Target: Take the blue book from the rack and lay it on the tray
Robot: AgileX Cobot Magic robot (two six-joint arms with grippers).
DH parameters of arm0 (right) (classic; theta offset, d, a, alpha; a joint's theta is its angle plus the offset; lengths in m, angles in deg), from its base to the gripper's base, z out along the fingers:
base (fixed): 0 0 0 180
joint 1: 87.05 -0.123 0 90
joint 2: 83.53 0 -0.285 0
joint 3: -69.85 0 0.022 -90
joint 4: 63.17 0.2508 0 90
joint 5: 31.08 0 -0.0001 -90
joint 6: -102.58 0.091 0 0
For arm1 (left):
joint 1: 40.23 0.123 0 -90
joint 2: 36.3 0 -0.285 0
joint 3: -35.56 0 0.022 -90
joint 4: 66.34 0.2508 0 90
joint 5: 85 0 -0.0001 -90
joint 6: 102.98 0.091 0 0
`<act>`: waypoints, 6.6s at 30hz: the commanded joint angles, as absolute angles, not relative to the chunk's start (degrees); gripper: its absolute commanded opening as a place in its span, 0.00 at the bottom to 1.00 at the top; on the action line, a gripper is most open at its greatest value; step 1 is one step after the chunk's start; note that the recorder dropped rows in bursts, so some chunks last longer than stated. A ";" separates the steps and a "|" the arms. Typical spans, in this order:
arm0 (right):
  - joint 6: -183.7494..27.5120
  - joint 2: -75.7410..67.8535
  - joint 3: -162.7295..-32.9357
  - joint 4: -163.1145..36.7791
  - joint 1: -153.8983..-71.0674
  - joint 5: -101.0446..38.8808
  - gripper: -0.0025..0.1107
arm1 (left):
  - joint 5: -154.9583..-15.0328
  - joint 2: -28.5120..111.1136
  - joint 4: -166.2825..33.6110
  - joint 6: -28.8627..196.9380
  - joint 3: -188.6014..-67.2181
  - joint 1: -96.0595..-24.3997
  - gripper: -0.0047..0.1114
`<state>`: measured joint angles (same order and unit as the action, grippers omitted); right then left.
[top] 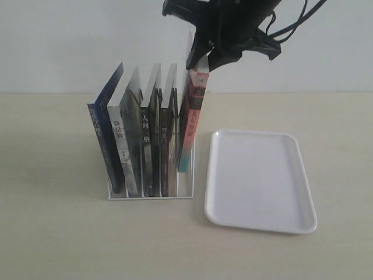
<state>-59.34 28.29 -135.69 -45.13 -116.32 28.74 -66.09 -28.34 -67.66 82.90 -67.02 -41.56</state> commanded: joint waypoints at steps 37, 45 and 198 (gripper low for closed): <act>-59.92 34.89 -136.51 -45.84 -116.31 24.88 0.24 | -67.00 -28.51 -67.80 83.03 -67.22 -41.44 0.08; -61.41 34.41 -136.51 -39.62 -116.31 24.44 0.36 | -67.00 -28.51 -67.80 83.03 -67.22 -41.44 0.08; -49.73 48.86 -161.60 -67.53 -128.68 37.29 0.38 | -67.00 -28.51 -67.80 83.03 -67.22 -41.44 0.08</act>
